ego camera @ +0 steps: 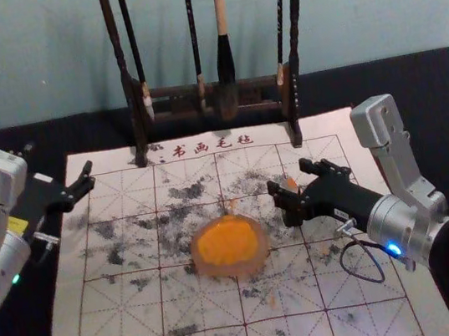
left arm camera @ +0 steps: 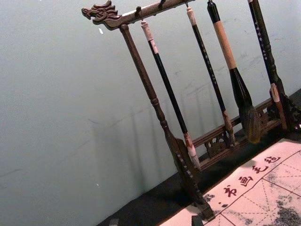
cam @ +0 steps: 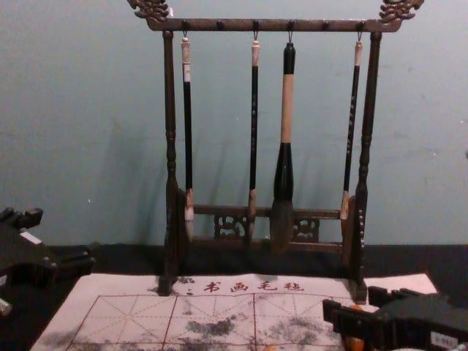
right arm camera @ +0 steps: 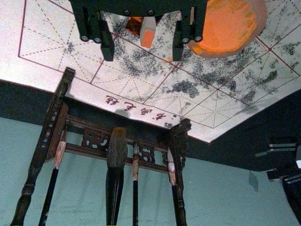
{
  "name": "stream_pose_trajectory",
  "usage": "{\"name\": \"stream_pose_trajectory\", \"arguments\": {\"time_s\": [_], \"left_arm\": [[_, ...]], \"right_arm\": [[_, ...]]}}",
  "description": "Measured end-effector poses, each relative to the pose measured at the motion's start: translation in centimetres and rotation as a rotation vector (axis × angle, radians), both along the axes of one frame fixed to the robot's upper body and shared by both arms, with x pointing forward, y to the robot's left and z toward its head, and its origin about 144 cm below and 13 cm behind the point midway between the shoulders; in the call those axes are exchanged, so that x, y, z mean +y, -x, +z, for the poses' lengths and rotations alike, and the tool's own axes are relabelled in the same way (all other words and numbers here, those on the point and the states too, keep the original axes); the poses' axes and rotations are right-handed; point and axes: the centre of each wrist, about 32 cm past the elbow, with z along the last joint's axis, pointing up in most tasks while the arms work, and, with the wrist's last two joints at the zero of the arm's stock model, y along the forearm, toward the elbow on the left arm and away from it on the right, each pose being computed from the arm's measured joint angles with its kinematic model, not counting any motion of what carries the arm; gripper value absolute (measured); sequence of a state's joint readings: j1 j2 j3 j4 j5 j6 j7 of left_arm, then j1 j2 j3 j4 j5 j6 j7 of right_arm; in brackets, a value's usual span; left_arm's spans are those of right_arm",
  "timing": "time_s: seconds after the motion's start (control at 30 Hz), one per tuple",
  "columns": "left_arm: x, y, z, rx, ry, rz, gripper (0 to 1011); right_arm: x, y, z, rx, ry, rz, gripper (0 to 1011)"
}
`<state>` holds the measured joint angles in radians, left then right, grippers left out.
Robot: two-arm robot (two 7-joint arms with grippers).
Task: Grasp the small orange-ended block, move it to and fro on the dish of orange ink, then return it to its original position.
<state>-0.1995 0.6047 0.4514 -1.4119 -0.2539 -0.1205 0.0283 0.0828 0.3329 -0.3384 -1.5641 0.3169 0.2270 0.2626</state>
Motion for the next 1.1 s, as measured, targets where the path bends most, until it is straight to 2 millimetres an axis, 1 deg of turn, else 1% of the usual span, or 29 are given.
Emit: {"name": "stream_pose_trajectory", "arguments": {"time_s": [0.03, 0.07, 0.13, 0.17, 0.2, 0.23, 0.27, 0.3, 0.33, 0.47, 0.63, 0.77, 0.83, 0.87, 0.97, 1.0, 1.03, 1.07, 1.1], "left_arm": [[0.0, 0.0, 0.0, 0.0, 0.0, 0.0, 1001], [0.0, 0.0, 0.0, 0.0, 0.0, 0.0, 1001], [0.0, 0.0, 0.0, 0.0, 0.0, 0.0, 1001], [0.0, 0.0, 0.0, 0.0, 0.0, 0.0, 1001], [0.0, 0.0, 0.0, 0.0, 0.0, 0.0, 1001], [0.0, 0.0, 0.0, 0.0, 0.0, 0.0, 1001], [0.0, 0.0, 0.0, 0.0, 0.0, 0.0, 1001], [0.0, 0.0, 0.0, 0.0, 0.0, 0.0, 1001], [0.0, 0.0, 0.0, 0.0, 0.0, 0.0, 1001], [0.0, 0.0, 0.0, 0.0, 0.0, 0.0, 1001], [0.0, 0.0, 0.0, 0.0, 0.0, 0.0, 1001], [0.0, 0.0, 0.0, 0.0, 0.0, 0.0, 1001], [0.0, 0.0, 0.0, 0.0, 0.0, 0.0, 1001], [0.0, 0.0, 0.0, 0.0, 0.0, 0.0, 1001], [0.0, 0.0, 0.0, 0.0, 0.0, 0.0, 1001], [0.0, 0.0, 0.0, 0.0, 0.0, 0.0, 1001], [0.0, 0.0, 0.0, 0.0, 0.0, 0.0, 1001], [0.0, 0.0, 0.0, 0.0, 0.0, 0.0, 1001], [0.0, 0.0, 0.0, 0.0, 0.0, 0.0, 1001]], "right_arm": [[0.0, 0.0, 0.0, 0.0, 0.0, 0.0, 792], [0.0, 0.0, 0.0, 0.0, 0.0, 0.0, 792], [0.0, 0.0, 0.0, 0.0, 0.0, 0.0, 844], [0.0, 0.0, 0.0, 0.0, -0.001, 0.0, 893], [0.0, 0.0, 0.0, 0.0, -0.001, 0.0, 893], [0.0, 0.0, 0.0, 0.0, -0.001, 0.0, 940], [0.0, 0.0, 0.0, 0.0, -0.001, 0.0, 940], [0.0, 0.0, 0.0, 0.0, -0.001, 0.0, 993], [0.0, 0.0, 0.0, 0.0, -0.001, 0.0, 1002], [0.0, 0.0, 0.0, -0.007, -0.005, -0.003, 1002], [-0.3, 0.1, 1.0, -0.147, -0.073, -0.075, 1002], [-0.7, 0.0, 0.7, -0.269, -0.076, -0.175, 1000], [-1.1, -0.3, -0.1, -0.311, -0.043, -0.232, 1002], [-1.3, -0.4, -0.8, -0.321, -0.012, -0.259, 1002], [-1.7, -0.5, -2.0, -0.314, 0.037, -0.283, 1002], [-2.0, -0.5, -2.8, -0.299, 0.069, -0.289, 1002], [-2.0, -0.5, -2.8, -0.299, 0.069, -0.289, 1002], [-2.3, -0.5, -3.6, -0.278, 0.1, -0.287, 1002], [-2.3, -0.5, -3.9, -0.27, 0.112, -0.286, 1000]]}}
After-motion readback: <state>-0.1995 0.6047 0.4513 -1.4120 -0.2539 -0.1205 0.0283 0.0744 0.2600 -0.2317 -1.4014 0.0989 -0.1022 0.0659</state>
